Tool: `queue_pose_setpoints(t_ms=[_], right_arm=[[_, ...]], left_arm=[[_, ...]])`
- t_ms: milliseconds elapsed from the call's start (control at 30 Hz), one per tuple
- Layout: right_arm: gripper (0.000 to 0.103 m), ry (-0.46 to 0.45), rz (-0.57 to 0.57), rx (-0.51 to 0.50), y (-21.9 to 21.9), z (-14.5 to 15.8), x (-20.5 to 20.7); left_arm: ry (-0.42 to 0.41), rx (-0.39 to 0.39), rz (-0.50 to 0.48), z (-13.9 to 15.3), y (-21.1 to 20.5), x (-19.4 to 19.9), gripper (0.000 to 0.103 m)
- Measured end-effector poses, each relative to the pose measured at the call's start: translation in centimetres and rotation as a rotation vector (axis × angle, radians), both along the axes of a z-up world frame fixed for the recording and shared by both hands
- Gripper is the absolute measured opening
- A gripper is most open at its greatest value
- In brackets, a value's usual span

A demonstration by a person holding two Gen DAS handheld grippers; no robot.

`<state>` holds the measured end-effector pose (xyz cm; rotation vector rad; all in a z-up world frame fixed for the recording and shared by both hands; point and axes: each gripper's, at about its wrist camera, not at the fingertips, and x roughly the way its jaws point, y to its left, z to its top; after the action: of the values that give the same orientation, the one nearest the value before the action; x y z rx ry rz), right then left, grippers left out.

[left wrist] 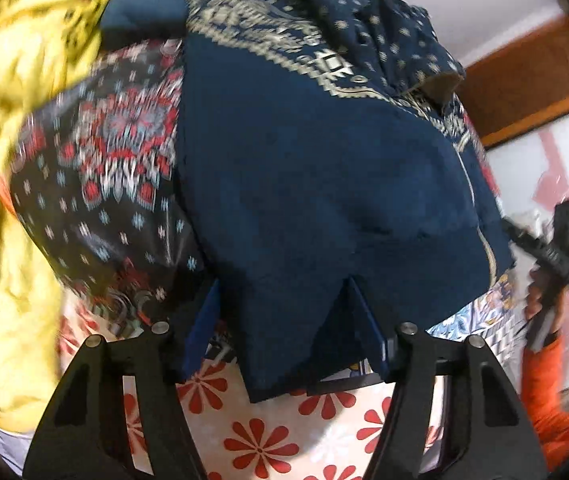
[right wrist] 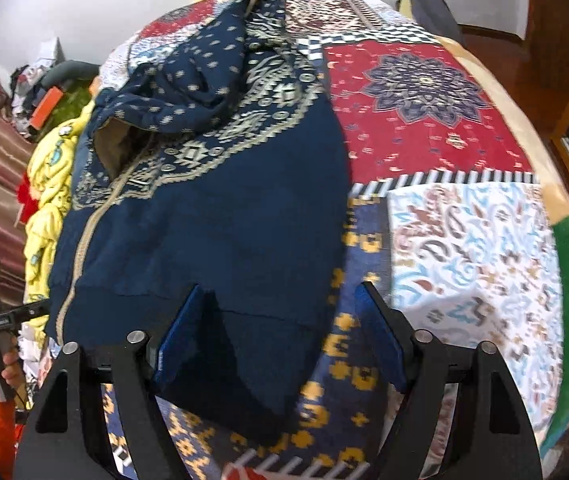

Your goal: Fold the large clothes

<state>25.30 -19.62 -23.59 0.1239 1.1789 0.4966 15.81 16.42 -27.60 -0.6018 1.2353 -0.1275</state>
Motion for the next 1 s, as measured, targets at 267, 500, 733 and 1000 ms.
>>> queue_pose_setpoints(t_ms=[267,500,733,1000], right_arm=[[0.012,-0.047,0.047,0.098,2.0,1.1,0.2],[0.010,-0.186,0.092,0.173,2.9,6.9,1.5],[0.009,-0.361,0.009,0.188,4.2,13.1,6.4],[0.008,-0.398,0.027,0.155,7.1,15.1,14.3]], left_arm=[[-0.107,-0.104,0.052,1.2,-0.4,-0.2,0.012],[-0.319,0.160,0.030,10.5,-1.3,3.1,0.011],[-0.517,0.260,0.065,19.3,0.2,7.7,0.011],[-0.537,0.399,0.169,20.3,3.2,16.5,0.011]])
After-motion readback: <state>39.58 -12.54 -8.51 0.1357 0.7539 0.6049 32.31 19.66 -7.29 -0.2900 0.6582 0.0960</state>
